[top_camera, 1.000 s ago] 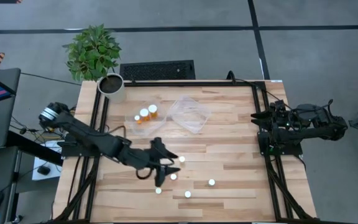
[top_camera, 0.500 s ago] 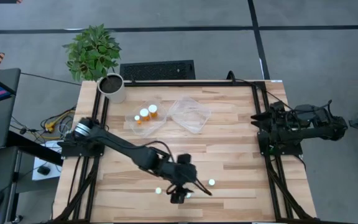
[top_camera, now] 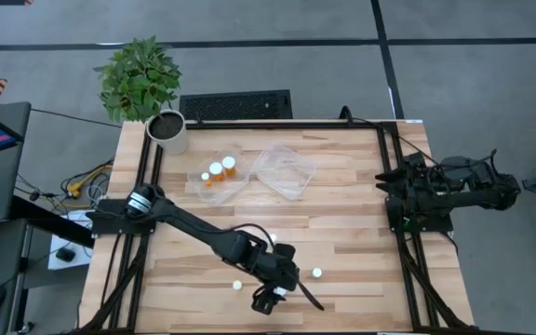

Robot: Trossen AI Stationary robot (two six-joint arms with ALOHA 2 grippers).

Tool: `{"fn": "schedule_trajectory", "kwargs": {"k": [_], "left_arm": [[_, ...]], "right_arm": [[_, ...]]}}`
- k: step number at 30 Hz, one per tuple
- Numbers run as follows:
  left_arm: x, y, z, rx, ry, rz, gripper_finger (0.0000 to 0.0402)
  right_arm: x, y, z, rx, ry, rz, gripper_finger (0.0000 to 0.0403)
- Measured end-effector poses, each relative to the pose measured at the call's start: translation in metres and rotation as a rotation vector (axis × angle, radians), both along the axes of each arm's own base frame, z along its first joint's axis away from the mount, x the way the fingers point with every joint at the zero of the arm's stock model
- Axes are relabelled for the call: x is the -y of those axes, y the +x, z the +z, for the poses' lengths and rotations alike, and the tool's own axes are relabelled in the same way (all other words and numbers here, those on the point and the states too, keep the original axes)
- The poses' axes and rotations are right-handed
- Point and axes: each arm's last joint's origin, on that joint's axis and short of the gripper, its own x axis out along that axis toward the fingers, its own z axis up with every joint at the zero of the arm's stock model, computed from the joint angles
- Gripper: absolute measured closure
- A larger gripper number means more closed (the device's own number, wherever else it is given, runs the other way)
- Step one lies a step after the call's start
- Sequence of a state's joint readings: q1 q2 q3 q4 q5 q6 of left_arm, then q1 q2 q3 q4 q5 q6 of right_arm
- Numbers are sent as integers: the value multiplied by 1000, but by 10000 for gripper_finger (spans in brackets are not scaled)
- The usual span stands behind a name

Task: Pick and place medicine bottles into bin by pill shape (circle, oval)
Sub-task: Put the small blue capsule bottle into the left transparent bin

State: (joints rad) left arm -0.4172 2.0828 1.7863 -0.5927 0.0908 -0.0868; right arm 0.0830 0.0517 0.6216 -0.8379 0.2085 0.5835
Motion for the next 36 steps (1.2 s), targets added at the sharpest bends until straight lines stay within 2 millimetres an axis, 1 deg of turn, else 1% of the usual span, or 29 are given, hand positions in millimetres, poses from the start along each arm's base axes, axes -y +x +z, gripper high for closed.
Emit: {"fn": "schedule_trajectory", "kwargs": {"k": [3,5,7,9,14,19,24,28,33,36], "left_arm": [[0,-2,-2,-8,44,-17,144],[4,2,-8,3,44,-22,144],[7,0,-20,-54,54,-25,144],[10,3,-27,-62,42,-26,144],[13,4,-22,-44,44,-47,144],[12,3,-26,-34,95,-51,144],[16,4,-47,-86,109,-68,144],[25,3,-44,-80,115,-74,144],[24,2,-45,-92,124,-57,145],[24,2,-45,-88,128,-60,154]], "right_arm": [[0,0,0,0,0,0,209],[0,0,0,1,1,0,209],[0,0,0,0,0,0,208],[0,0,0,0,1,0,206],[0,0,0,0,1,0,206],[0,0,0,1,2,0,208],[0,0,0,1,3,0,207],[0,0,0,2,3,0,205],[0,0,0,1,3,0,207],[0,0,0,2,7,-1,209]]}}
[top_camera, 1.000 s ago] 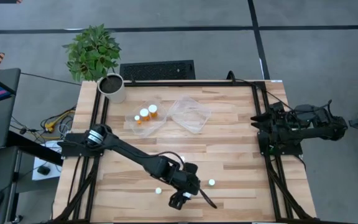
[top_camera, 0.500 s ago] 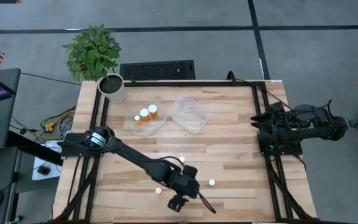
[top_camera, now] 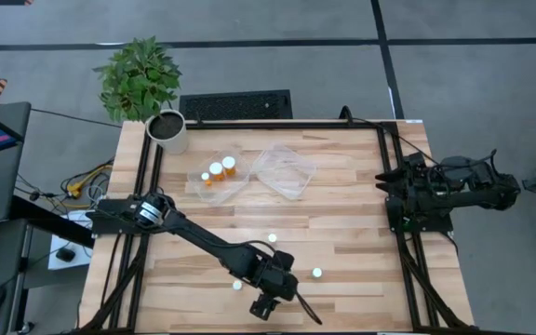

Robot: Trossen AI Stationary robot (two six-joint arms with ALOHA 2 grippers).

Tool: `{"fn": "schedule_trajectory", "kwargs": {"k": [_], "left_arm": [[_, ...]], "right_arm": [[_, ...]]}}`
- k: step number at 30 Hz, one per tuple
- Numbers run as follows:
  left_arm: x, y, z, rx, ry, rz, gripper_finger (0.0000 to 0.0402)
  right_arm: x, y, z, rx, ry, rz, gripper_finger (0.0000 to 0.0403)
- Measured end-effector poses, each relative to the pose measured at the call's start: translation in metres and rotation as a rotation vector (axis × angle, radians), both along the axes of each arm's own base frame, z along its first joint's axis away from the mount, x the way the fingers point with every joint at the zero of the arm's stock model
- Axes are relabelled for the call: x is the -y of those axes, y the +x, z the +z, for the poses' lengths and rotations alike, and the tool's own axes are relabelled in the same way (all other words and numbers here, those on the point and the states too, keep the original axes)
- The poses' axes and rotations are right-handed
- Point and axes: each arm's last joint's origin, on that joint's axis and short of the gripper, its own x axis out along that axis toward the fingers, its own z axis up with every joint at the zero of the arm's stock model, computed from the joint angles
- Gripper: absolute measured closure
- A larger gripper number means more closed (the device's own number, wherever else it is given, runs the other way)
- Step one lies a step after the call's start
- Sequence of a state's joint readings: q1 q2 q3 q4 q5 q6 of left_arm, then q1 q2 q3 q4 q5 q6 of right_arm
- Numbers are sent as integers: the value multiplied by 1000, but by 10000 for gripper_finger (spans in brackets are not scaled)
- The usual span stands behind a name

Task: Pick and place medicine bottles into bin by pill shape (circle, oval)
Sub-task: Put the small blue capsule bottle into the left transparent bin

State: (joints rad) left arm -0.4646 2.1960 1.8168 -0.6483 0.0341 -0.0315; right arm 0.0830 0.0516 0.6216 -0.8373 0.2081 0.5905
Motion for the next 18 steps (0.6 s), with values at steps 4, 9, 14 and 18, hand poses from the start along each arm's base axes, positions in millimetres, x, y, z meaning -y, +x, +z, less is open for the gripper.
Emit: {"fn": "schedule_trajectory", "kwargs": {"k": [4,9,14,18], "left_arm": [[-1,0,0,-3,10,-9,167],[-2,0,0,2,19,-24,171],[-4,1,-2,13,34,-33,171],[-4,1,-6,13,16,-37,172]], "right_arm": [[0,0,0,1,11,-3,207],[0,0,0,2,12,-3,205],[0,0,0,2,12,-3,207],[0,0,0,2,13,-4,205]]}}
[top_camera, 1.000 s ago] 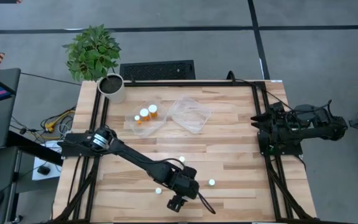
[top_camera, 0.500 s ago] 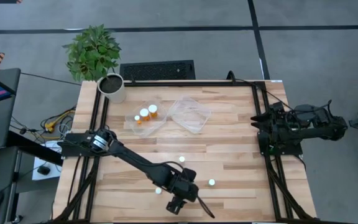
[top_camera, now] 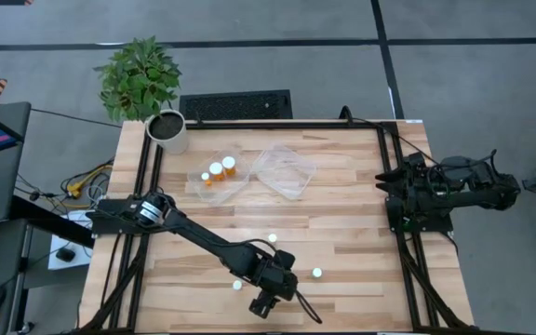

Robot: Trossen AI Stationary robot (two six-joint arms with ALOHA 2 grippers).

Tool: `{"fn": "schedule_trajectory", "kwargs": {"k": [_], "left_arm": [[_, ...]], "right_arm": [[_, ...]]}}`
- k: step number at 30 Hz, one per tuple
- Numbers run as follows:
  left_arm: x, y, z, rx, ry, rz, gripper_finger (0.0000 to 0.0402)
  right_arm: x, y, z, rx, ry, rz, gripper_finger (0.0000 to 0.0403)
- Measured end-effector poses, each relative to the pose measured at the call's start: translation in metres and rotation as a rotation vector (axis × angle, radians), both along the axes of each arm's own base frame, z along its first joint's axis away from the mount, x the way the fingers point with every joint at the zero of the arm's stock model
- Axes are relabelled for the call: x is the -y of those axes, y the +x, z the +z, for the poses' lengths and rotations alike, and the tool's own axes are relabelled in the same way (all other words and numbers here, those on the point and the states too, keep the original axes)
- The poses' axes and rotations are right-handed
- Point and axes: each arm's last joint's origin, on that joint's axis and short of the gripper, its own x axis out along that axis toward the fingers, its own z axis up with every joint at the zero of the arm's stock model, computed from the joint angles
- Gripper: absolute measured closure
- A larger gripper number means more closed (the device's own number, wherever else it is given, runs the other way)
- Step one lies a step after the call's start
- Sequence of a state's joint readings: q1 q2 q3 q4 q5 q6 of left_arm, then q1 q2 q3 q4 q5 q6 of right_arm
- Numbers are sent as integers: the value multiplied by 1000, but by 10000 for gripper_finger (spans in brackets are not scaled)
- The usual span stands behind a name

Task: Pick and place medicine bottles into bin by pill shape (circle, oval)
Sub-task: Put the small blue capsule bottle into the left transparent bin

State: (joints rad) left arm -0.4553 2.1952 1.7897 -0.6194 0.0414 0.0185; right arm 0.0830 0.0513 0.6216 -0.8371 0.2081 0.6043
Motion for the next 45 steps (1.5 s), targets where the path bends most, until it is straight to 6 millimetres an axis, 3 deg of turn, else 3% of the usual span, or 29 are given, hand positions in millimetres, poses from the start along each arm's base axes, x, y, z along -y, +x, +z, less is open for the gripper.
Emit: {"fn": "schedule_trajectory", "kwargs": {"k": [15,30,45], "left_arm": [[-3,2,-2,6,-2,-19,172],[-5,2,-2,3,-9,-23,206],[-4,3,-1,8,-10,-22,324]], "right_arm": [[0,0,0,0,0,0,204],[0,0,0,0,0,0,206],[0,0,0,0,-1,0,208]]}}
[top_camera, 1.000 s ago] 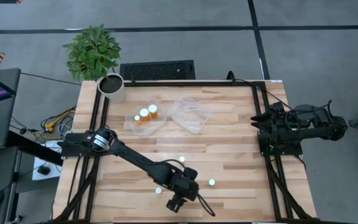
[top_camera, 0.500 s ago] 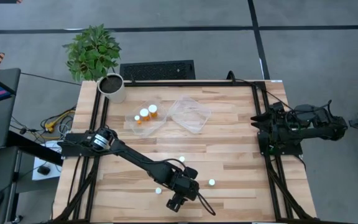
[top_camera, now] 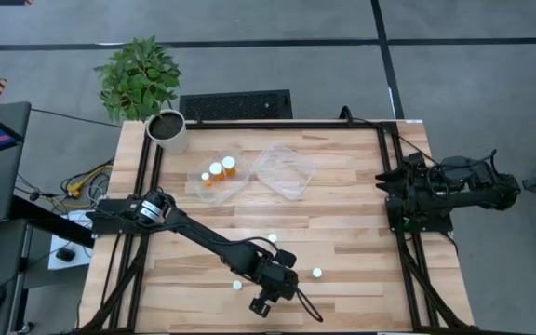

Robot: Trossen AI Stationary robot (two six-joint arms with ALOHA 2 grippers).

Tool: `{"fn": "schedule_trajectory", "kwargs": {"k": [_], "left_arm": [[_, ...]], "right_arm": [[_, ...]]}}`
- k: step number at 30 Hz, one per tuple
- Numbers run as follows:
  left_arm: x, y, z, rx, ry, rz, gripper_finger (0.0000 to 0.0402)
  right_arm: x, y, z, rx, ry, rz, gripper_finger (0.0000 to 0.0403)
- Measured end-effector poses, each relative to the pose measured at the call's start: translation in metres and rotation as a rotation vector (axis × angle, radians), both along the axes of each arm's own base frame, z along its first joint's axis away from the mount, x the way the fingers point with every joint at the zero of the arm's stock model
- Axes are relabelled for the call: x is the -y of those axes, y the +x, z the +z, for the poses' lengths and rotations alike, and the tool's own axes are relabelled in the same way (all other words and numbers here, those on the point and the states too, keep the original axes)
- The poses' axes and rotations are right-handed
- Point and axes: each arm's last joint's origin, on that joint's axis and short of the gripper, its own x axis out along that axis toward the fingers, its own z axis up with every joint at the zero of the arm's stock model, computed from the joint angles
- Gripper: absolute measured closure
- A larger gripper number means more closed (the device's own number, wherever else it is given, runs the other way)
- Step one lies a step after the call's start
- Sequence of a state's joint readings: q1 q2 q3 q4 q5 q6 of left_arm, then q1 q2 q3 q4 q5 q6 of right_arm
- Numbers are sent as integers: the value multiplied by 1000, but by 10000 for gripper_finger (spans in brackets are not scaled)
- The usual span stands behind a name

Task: Pick and place medicine bottles into bin by pill shape (circle, oval)
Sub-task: Put the small blue capsule bottle into the left transparent bin

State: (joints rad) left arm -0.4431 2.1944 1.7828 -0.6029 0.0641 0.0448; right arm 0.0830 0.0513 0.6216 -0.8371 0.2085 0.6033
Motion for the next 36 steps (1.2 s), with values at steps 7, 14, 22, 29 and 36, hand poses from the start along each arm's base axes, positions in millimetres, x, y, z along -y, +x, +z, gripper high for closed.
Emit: {"fn": "schedule_trajectory", "kwargs": {"k": [7,14,22,29,36], "left_arm": [[-1,0,0,0,0,3,354],[-1,0,0,0,3,7,374],[-2,0,0,2,14,15,382],[-3,0,0,-1,24,34,358],[-5,-2,6,-36,43,80,292]], "right_arm": [[0,0,0,0,0,0,207],[0,0,0,0,0,0,208],[0,0,0,0,0,0,207],[0,0,0,0,0,0,208],[0,0,0,0,0,0,207]]}}
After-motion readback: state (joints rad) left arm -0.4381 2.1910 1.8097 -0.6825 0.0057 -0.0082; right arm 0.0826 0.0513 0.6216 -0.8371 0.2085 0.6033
